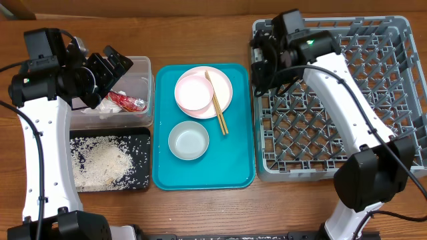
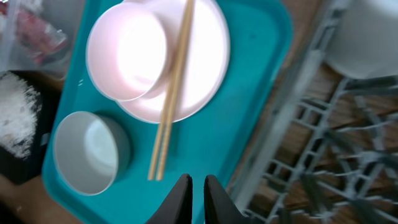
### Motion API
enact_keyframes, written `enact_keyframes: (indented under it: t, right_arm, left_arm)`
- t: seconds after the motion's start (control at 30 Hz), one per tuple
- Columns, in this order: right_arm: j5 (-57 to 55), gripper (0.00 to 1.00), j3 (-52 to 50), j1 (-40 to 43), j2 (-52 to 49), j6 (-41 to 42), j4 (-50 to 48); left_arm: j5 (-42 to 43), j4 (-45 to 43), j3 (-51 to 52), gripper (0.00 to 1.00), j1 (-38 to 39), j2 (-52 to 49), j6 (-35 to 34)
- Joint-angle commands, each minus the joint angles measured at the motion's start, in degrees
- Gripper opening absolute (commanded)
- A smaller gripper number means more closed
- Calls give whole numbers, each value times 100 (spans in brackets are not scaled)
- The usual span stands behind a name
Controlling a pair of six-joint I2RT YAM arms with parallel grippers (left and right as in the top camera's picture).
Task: Sort waste into correct bins and load items into the dishwasher
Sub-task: 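Grasp a wooden chopstick with the right gripper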
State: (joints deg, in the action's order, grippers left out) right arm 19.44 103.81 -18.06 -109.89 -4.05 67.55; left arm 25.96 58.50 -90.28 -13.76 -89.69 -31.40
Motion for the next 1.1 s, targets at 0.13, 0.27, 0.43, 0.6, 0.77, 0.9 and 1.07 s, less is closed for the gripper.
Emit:
enact_keyframes:
  t: [0.13, 0.27, 0.43, 0.6, 0.77, 0.9, 1.07]
  right_arm:
    - [330, 11, -142, -234, 13, 754, -66]
    - [-68, 12, -149, -557, -24, 754, -140]
    - [-1010, 16, -151, -1231, -83, 1482, -140]
    - [-1561, 18, -155, -1598, -83, 2044, -146]
    - [-1799, 22, -162, -1746, -153, 2337, -251]
    - [-1832, 29, -372, -1751, -245, 2341, -496]
    - [-1834, 29, -935, -1751, -256, 2339, -1064]
  left_arm:
    - [42, -9, -94, 100, -11, -20, 9]
    - [44, -9, -94, 100, -11, -20, 9]
    - [44, -7, -94, 100, -11, -22, 9]
    - [42, -9, -94, 100, -11, -20, 9]
    - [44, -9, -94, 100, -11, -20, 9]
    - [44, -9, -94, 100, -11, -20, 9]
    - [42, -9, -94, 100, -11, -20, 9]
